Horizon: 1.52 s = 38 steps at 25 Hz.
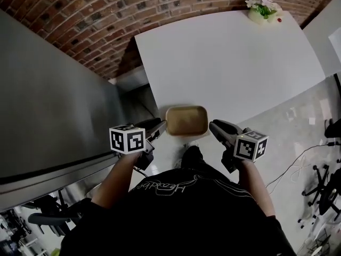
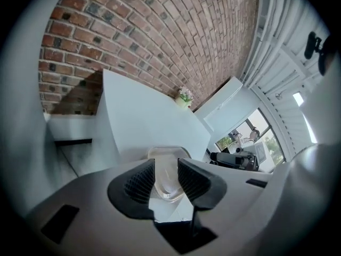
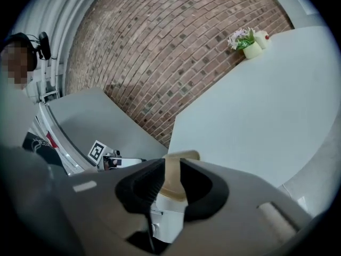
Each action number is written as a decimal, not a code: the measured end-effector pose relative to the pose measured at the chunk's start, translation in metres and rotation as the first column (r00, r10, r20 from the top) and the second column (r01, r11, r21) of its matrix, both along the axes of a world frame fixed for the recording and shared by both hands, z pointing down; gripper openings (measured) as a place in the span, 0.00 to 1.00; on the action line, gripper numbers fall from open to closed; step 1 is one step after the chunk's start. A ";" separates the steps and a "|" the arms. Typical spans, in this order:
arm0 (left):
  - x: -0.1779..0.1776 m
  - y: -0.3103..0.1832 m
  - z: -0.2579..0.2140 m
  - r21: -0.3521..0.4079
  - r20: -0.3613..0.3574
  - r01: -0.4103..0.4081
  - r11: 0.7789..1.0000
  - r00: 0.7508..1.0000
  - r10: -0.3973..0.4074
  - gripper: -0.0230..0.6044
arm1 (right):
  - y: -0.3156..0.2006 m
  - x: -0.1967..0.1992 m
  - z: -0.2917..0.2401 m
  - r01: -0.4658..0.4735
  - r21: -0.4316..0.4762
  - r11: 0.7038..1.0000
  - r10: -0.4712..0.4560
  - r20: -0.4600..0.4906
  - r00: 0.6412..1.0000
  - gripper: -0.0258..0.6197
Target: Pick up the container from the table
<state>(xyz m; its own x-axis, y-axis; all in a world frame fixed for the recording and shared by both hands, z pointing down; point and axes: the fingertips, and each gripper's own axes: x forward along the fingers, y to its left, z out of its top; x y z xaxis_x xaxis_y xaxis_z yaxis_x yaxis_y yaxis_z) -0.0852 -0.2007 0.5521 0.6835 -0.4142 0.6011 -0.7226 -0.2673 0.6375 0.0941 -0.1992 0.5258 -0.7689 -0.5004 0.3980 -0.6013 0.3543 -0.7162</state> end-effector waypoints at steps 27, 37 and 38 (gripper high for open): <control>-0.001 -0.003 0.060 -0.217 -0.042 0.075 0.973 0.995 -0.086 0.20 | -0.014 -0.008 0.075 -0.048 -0.278 0.959 0.072 0.077 0.994 0.17; 0.005 -0.005 0.059 -0.258 -0.061 0.049 0.965 0.996 -0.067 0.13 | -0.012 -0.012 0.076 -0.014 -0.318 0.948 0.058 0.127 0.990 0.13; 0.005 -0.005 0.059 -0.261 -0.057 0.054 0.964 0.996 -0.072 0.13 | -0.012 -0.013 0.076 -0.009 -0.322 0.947 0.053 0.126 0.991 0.12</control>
